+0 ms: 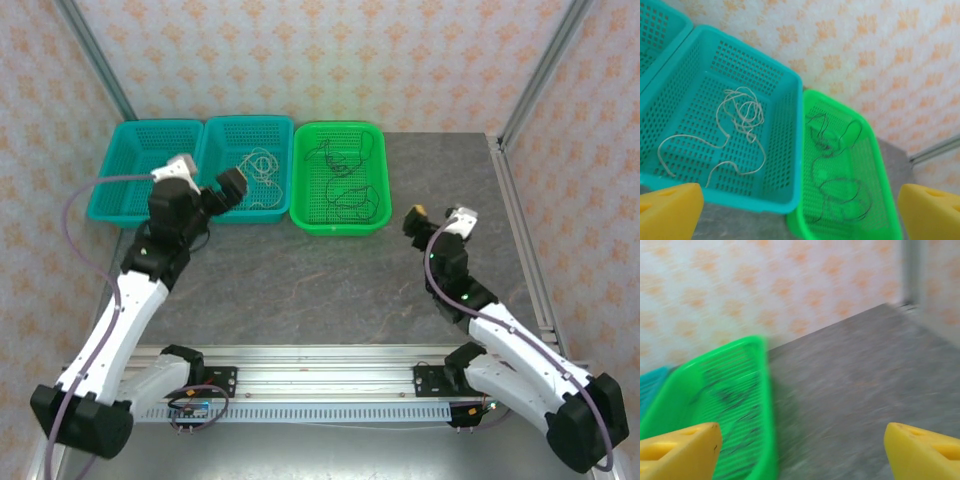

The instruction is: Untangle the cables

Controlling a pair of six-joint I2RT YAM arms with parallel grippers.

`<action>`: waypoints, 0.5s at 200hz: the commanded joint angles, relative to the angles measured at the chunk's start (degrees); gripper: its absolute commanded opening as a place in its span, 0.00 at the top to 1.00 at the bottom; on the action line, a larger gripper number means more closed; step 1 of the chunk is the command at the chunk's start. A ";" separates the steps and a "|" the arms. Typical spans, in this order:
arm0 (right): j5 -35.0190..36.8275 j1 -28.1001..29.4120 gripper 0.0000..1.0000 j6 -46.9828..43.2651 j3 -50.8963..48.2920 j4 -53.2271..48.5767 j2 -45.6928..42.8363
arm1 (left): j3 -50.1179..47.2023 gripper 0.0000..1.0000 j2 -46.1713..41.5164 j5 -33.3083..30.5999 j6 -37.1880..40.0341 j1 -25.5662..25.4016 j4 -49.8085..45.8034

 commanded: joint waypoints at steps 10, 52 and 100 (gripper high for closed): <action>8.32 -6.95 0.13 -5.53 0.71 -3.58 4.63 | -11.73 0.00 -3.91 -20.49 14.14 -10.64 5.04; 4.10 -15.22 0.09 -13.89 -2.15 16.01 22.65 | -24.92 0.00 -7.12 -38.90 19.87 -13.24 20.31; -8.69 -21.74 0.01 -17.16 -3.54 31.36 36.99 | -31.58 0.00 -1.99 -38.81 23.36 -3.70 30.22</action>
